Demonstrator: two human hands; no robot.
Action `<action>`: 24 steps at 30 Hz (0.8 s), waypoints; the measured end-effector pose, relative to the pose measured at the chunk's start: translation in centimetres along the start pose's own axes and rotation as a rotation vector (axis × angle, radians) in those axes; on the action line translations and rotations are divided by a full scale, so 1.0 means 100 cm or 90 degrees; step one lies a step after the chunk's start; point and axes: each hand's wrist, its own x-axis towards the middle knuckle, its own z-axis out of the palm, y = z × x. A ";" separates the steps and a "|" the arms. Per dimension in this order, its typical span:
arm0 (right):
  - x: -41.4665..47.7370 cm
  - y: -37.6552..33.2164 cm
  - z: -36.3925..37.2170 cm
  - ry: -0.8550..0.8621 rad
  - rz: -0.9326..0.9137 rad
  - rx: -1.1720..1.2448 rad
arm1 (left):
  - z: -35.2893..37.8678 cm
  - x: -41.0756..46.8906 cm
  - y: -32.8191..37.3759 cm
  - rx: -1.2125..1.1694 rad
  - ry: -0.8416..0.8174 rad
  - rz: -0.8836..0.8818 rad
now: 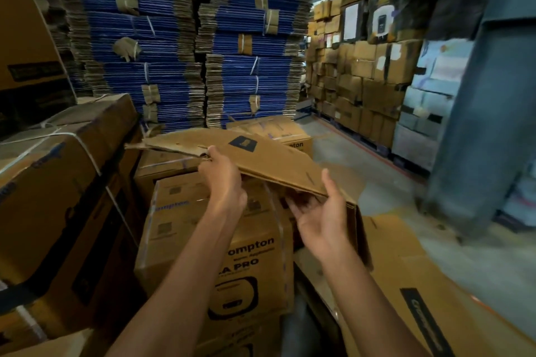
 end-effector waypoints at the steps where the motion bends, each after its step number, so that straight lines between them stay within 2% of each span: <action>1: 0.003 -0.006 -0.006 0.019 -0.018 0.044 | -0.002 -0.006 -0.005 -0.003 0.000 -0.011; 7: 0.013 -0.022 -0.039 0.054 -0.100 0.120 | -0.008 -0.027 -0.030 -0.009 -0.017 -0.042; 17: 0.010 -0.070 -0.061 0.009 -0.123 0.039 | 0.008 -0.066 -0.038 -0.043 -0.070 -0.016; 24: -0.006 -0.138 -0.091 0.001 -0.129 0.003 | 0.049 -0.118 -0.065 -0.082 -0.082 -0.005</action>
